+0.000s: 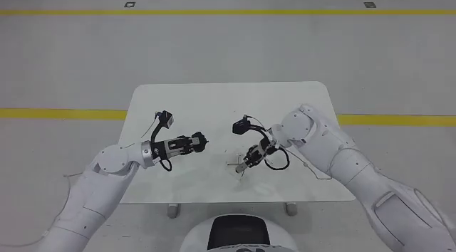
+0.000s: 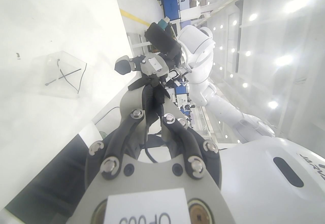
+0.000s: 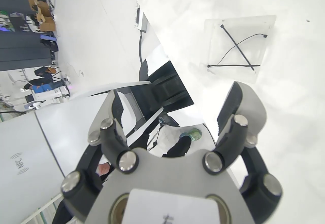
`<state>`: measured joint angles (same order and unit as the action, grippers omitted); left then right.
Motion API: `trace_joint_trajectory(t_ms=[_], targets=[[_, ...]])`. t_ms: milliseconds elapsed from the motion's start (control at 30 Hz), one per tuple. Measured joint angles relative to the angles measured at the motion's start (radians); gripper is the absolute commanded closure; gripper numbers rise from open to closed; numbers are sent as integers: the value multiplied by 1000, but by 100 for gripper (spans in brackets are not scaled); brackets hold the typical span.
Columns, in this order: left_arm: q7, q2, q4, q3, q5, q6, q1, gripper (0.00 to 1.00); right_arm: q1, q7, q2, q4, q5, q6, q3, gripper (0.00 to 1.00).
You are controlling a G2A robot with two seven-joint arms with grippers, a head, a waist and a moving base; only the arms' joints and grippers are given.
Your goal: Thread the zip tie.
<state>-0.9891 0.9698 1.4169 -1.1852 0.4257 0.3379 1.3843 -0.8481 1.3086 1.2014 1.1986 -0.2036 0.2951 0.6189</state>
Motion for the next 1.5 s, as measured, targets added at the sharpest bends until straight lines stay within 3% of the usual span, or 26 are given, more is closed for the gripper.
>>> trace_joint_trajectory(t_ms=[333, 433, 667, 800, 1000, 1267, 1500], targets=[[0, 0, 0, 0, 0, 0, 0, 100, 80, 6, 65, -37, -112, -157, -125, 0], [0, 0, 0, 0, 0, 0, 0, 100, 92, 9, 83, -55, -131, -163, -156, 0], [0, 0, 0, 0, 0, 0, 0, 100, 94, 9, 85, -58, -135, -160, -159, 0], [0, 0, 0, 0, 0, 0, 0, 100, 95, -11, 89, -34, -208, -85, -190, 0], [0, 0, 0, 0, 0, 0, 0, 100, 128, -40, 114, -87, -268, 17, -224, 0], [0, 0, 0, 0, 0, 0, 0, 100, 154, -85, 161, -176, -308, 43, -268, 0], [16, 0, 5, -2, -5, -8, 0, 100, 155, -88, 163, -180, -308, 39, -269, 0]])
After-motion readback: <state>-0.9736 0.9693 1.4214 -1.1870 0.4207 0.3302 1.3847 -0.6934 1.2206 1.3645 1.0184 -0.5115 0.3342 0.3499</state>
